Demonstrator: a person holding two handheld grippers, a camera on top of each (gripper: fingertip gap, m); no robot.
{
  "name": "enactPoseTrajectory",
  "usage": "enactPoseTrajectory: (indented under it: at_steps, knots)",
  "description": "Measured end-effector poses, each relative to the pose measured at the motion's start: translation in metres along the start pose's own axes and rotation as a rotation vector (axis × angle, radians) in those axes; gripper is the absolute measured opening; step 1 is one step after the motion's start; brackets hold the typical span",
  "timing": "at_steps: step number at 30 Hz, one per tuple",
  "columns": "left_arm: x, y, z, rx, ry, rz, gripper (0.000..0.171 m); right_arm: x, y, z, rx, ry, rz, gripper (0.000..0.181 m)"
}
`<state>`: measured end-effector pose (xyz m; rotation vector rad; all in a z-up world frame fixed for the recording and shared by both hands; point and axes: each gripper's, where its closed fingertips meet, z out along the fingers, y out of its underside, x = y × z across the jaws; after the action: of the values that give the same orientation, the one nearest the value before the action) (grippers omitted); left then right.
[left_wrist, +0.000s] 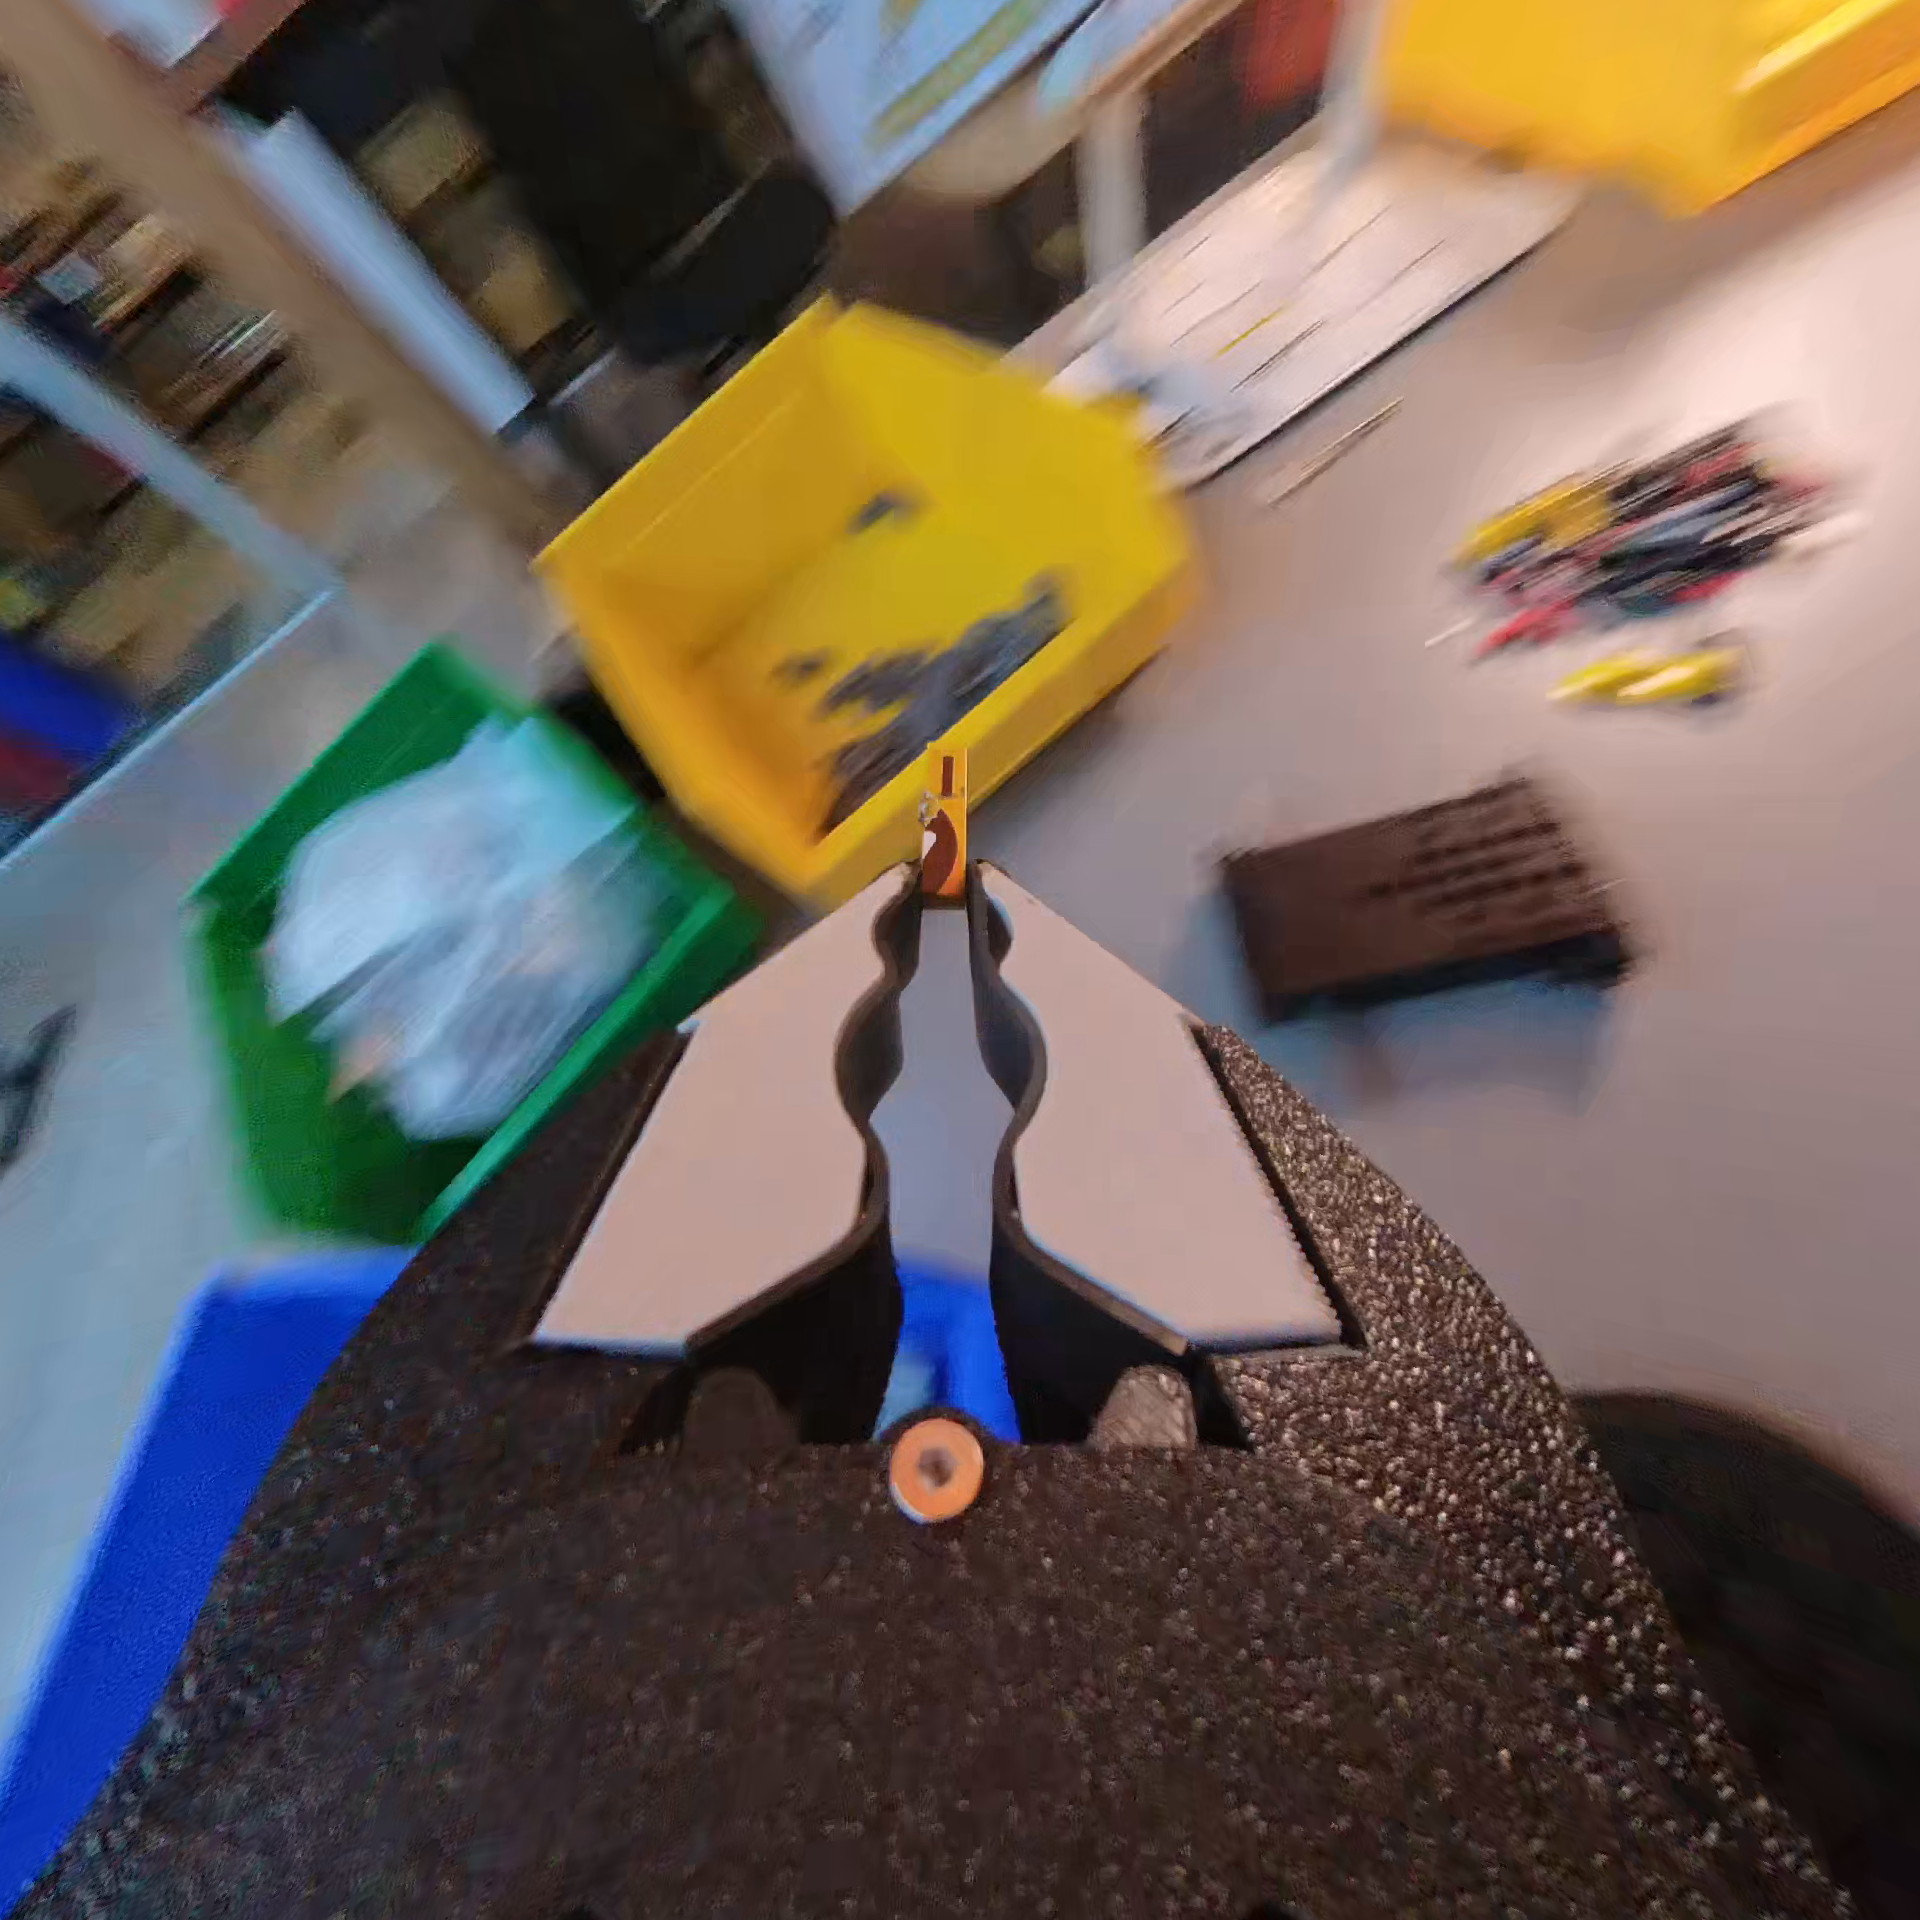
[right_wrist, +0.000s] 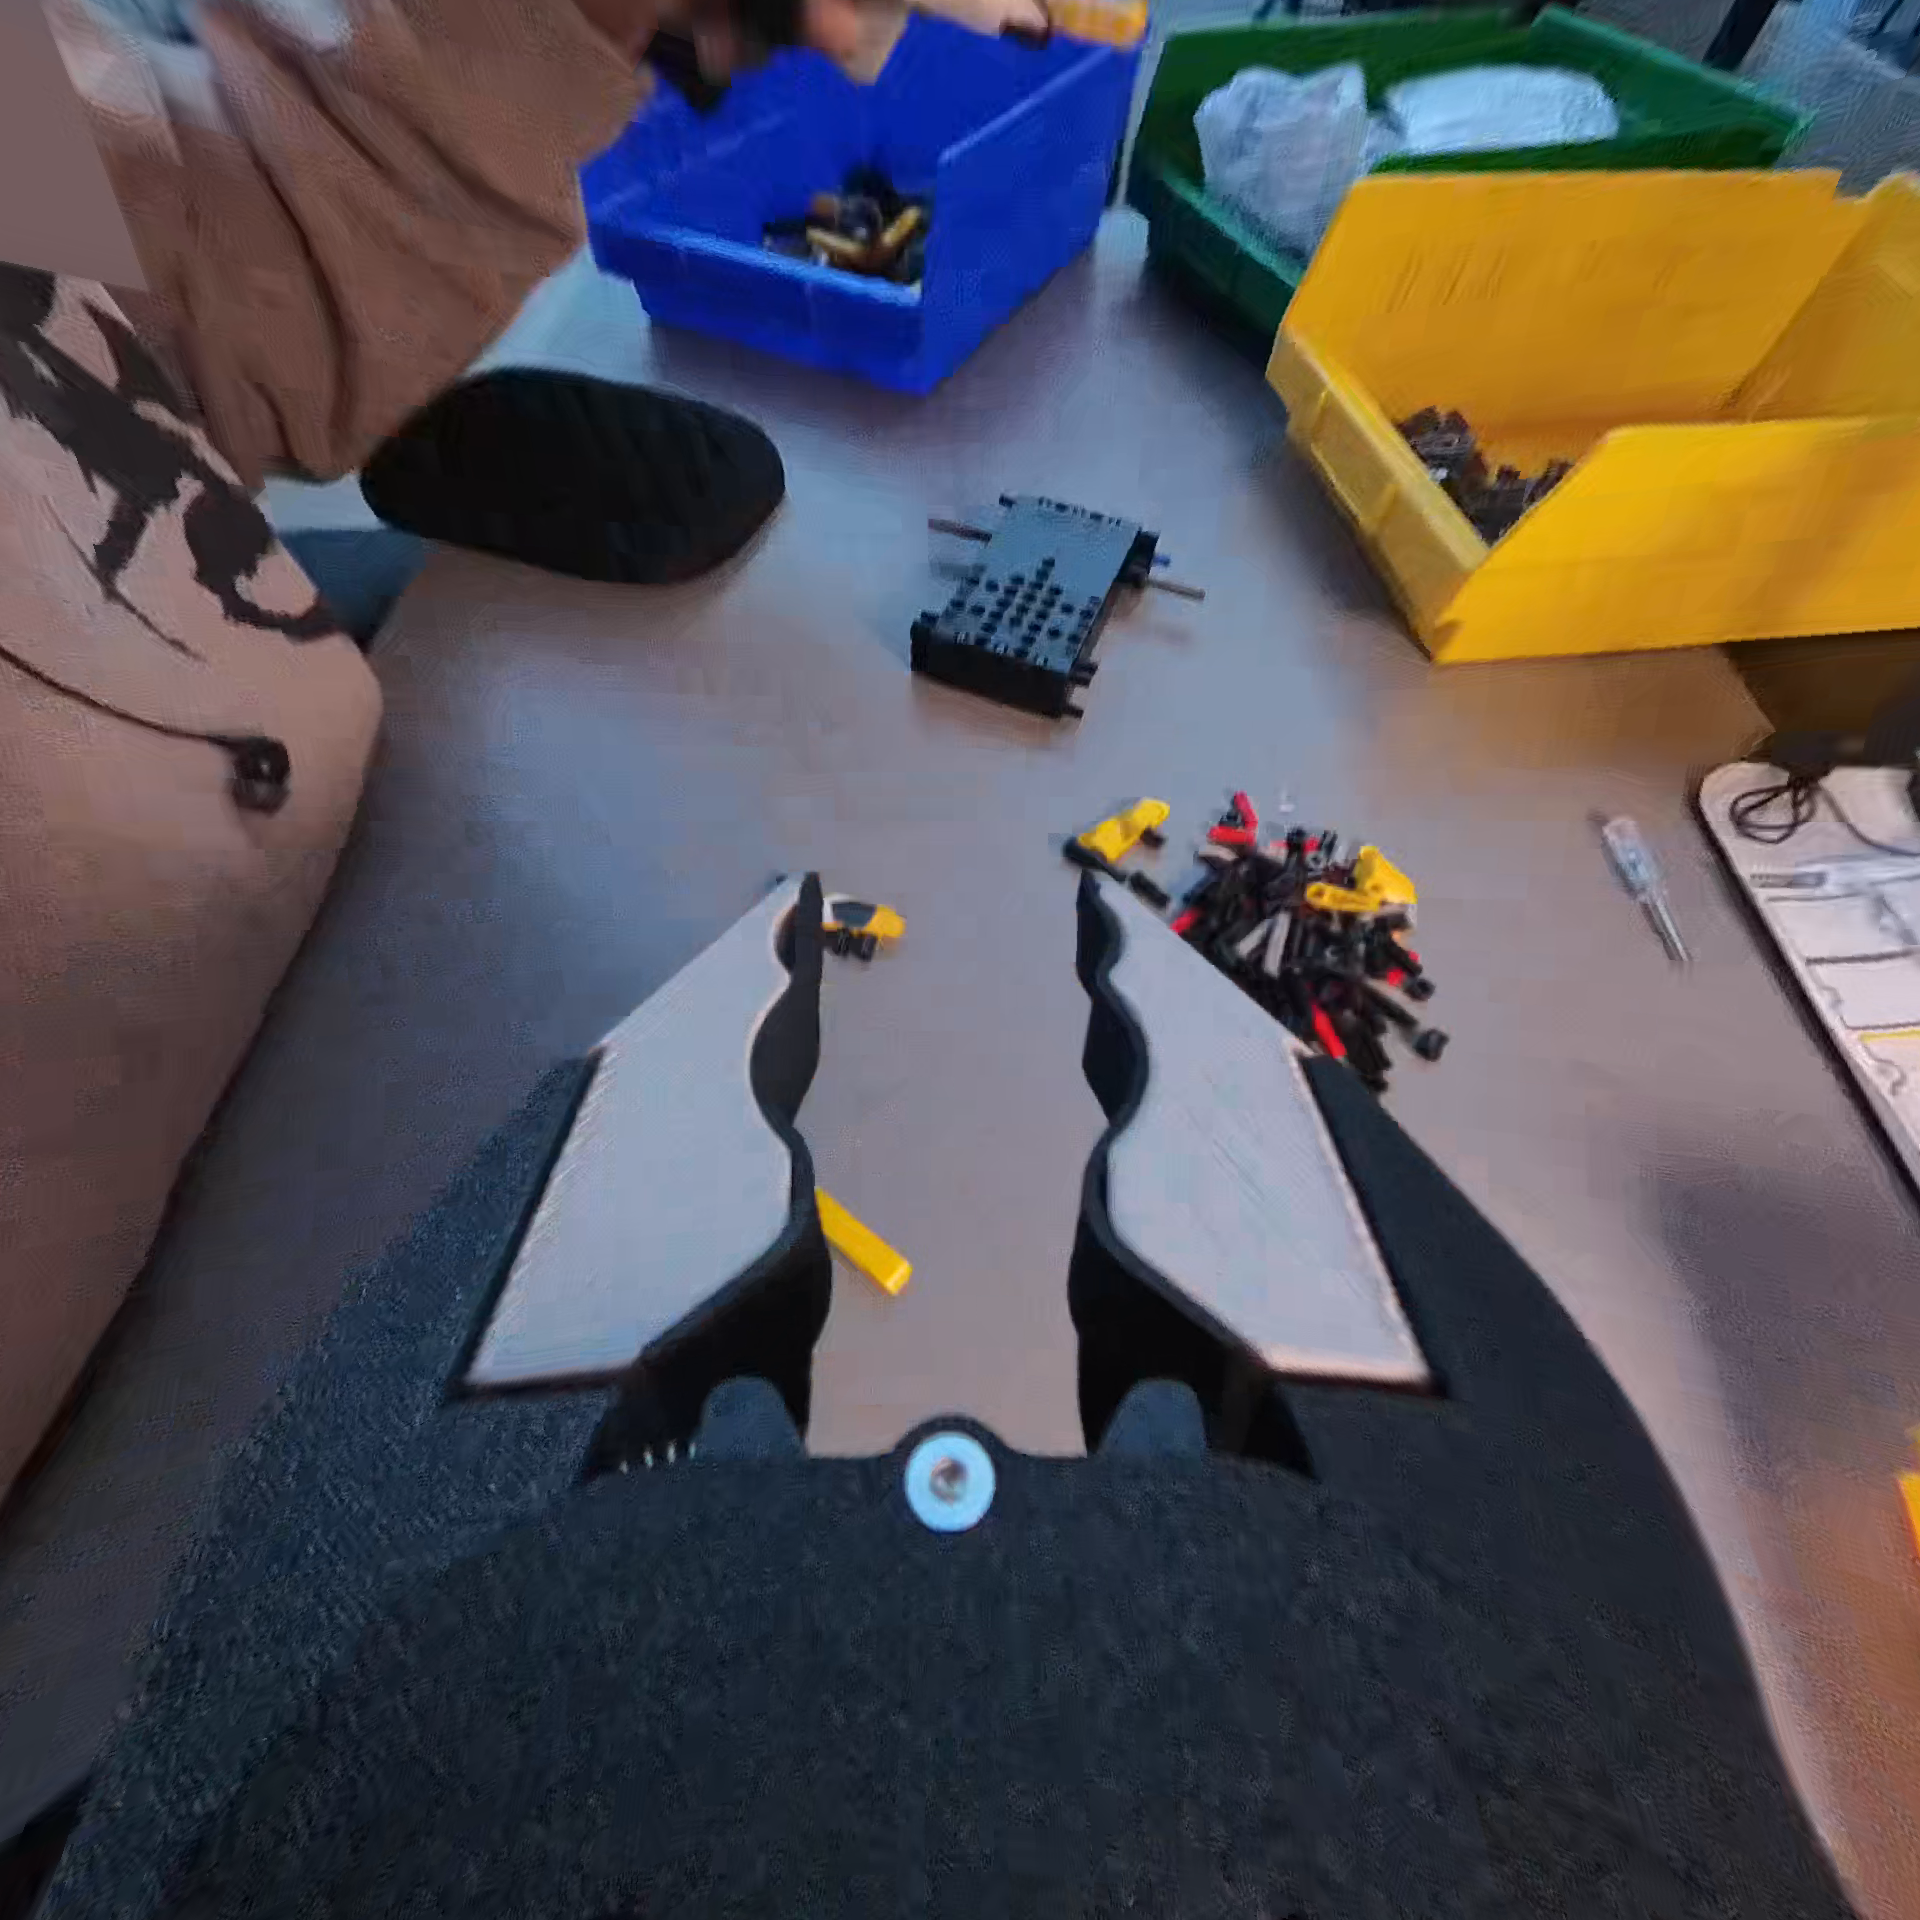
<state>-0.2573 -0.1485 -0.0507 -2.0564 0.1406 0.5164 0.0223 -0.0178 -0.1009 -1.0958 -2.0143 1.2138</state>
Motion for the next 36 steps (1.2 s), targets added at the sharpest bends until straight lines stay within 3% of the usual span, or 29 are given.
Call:
enactPoseTrajectory:
  at_steps: [3, 6, 8, 11, 14, 16, 18, 22, 25, 27, 30, 32, 36]
  knots:
    - [-0.077, 0.084, -0.043, -0.31, -0.283, -0.066, 0.006, -0.016, 0.058, -0.01, -0.239, -0.057, -0.017, 0.048]
    - [-0.105, 0.131, -0.068, -0.425, -0.38, -0.146, 0.007, -0.021, 0.096, -0.014, -0.401, -0.059, -0.019, 0.047]
    - [-0.109, 0.132, -0.07, -0.389, -0.41, -0.167, 0.023, -0.021, 0.104, -0.011, -0.421, -0.054, -0.016, 0.042]
    - [-0.093, 0.092, -0.057, -0.208, -0.357, -0.165, 0.034, -0.022, 0.108, -0.003, -0.42, -0.069, -0.008, 0.035]
    - [-0.042, 0.03, -0.033, 0.03, -0.11, -0.201, 0.039, -0.023, 0.113, 0.003, -0.434, -0.091, -0.007, 0.012]
    - [0.012, -0.015, -0.019, 0.19, 0.164, -0.254, 0.039, -0.026, 0.105, 0.006, -0.394, -0.097, -0.035, 0.007]
    - [0.076, -0.046, -0.007, 0.264, 0.468, -0.293, 0.042, -0.025, 0.091, 0.009, -0.348, -0.057, -0.114, 0.007]
    - [0.199, -0.074, 0.001, 0.215, 1.063, -0.376, 0.043, -0.032, 0.048, 0.015, -0.23, 0.026, -0.343, 0.007]
    - [0.262, -0.08, -0.004, 0.133, 1.346, -0.373, 0.04, -0.04, 0.025, 0.02, -0.227, 0.08, -0.531, 0.007]
    - [0.287, -0.083, -0.008, 0.081, 1.463, -0.364, 0.035, -0.045, 0.015, 0.022, -0.23, 0.097, -0.629, 0.007]
    - [0.306, -0.079, -0.006, 0.014, 1.519, -0.322, 0.026, -0.054, 0.009, 0.026, -0.24, 0.099, -0.716, 0.007]
    - [0.308, -0.075, -0.001, 0.007, 1.503, -0.299, 0.009, -0.059, 0.009, 0.027, -0.244, 0.08, -0.735, 0.007]
    - [0.305, -0.077, -0.006, 0.037, 1.553, -0.366, 0.008, -0.062, 0.003, 0.025, -0.191, 0.076, -0.718, 0.007]
